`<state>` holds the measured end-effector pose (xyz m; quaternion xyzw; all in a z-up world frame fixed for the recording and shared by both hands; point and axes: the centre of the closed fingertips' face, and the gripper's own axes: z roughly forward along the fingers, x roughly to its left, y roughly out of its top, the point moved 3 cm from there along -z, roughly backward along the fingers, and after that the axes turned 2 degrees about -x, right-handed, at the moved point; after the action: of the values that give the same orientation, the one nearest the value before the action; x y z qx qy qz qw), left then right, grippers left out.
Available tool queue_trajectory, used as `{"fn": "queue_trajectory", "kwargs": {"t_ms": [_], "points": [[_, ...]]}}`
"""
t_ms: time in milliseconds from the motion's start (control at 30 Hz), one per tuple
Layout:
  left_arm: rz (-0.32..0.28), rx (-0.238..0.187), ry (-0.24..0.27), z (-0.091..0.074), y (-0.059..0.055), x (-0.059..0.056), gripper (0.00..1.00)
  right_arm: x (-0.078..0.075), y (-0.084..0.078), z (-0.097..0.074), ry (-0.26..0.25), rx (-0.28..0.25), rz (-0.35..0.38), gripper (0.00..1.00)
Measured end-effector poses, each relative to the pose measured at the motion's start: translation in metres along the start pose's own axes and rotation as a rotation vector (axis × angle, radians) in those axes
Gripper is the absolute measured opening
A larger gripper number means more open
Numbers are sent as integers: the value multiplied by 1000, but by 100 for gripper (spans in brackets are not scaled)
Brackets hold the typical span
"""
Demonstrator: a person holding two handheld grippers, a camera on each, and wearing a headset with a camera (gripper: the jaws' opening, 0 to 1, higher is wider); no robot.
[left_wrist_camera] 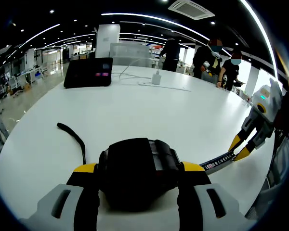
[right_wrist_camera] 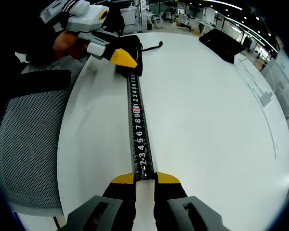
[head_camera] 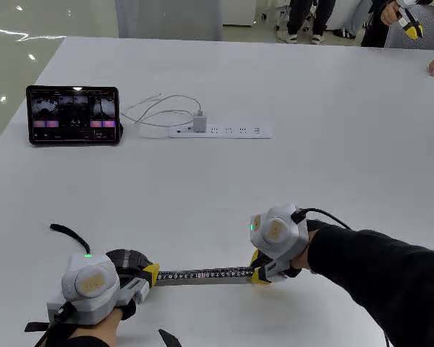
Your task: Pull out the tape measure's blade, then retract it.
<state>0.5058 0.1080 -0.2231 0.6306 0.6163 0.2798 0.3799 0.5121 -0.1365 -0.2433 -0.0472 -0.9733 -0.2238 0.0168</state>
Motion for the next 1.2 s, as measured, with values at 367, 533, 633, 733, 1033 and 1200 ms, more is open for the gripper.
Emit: {"fn": "queue_trajectory", "kwargs": {"t_ms": [367,533,633,733,1033,1200], "points": [[0,3,-1,0,-1,0,61,1,3,1,2,-2,-4,9],[0,3,-2,0,-1,0,61,1,4,2,3,-2,-13,9],[0,4,-2,0,-1,0,61,0,5,3,4,-3,-15,9],[0,3,-1,0,-1,0,61,1,7,3,5,-2,-14,9],[-1,2,-1,1,0,1,61,1,10,5,5,-2,-17,9],[-2,3,-1,1,0,1,61,2,12,6,7,-2,-19,9]]}}
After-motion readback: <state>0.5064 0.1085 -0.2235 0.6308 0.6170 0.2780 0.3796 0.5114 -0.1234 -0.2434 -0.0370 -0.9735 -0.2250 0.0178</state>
